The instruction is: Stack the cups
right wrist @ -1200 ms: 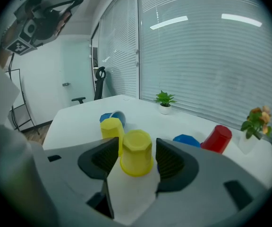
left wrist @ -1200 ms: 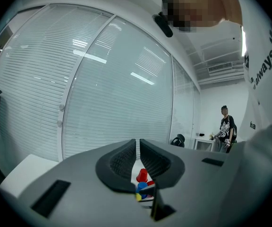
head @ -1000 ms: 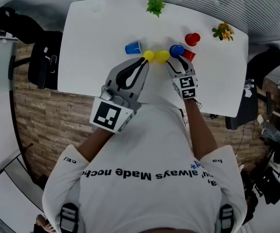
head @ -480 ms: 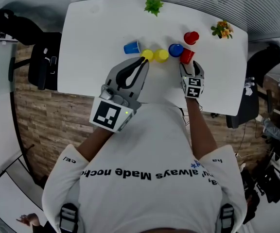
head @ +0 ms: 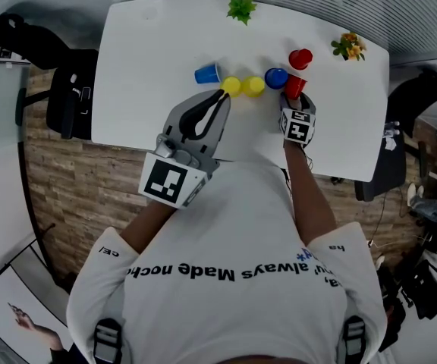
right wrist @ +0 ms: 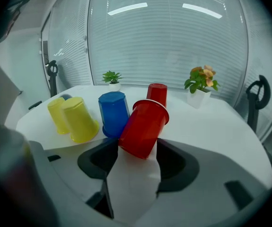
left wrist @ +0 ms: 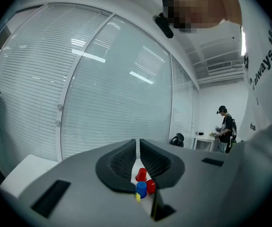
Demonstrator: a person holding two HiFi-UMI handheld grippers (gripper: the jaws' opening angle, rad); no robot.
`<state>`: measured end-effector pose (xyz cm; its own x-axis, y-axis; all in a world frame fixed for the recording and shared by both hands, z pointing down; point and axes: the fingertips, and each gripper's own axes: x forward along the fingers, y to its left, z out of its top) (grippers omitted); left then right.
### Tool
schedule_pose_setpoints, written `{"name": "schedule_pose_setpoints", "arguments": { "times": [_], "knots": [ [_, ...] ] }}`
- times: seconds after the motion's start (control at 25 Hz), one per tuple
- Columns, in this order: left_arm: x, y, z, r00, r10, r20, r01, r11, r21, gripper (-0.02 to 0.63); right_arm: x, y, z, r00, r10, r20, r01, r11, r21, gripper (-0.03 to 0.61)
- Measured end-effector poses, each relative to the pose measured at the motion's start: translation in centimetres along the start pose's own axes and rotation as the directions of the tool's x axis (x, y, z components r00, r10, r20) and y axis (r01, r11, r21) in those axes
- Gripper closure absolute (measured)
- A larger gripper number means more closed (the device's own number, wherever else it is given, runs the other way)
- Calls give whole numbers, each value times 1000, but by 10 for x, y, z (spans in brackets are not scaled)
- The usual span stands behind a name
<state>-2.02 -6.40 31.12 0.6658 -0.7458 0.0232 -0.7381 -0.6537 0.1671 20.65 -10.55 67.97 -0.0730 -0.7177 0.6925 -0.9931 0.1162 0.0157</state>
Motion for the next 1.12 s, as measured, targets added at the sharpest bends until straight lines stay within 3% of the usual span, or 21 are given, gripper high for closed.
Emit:
{"name": "schedule_pose_setpoints", "arguments": {
  "times": [0.24,0.76,1.12],
  "knots": [
    [-1,0,-1,1000,6,-2,-6,1000,-7,572,-11,-8,-1,1000,-10,8,10,1000,10,314],
    [2,-8,0,1000,-15,8,15,1000,-13,572,-60,-3,8,997,4,71,5,992,-128,321],
    [-1,-1,-3,1000,7,7,-7,1000,-19,572,-116,33,52,984,143,108,-111,959,-260,322]
  ]
}}
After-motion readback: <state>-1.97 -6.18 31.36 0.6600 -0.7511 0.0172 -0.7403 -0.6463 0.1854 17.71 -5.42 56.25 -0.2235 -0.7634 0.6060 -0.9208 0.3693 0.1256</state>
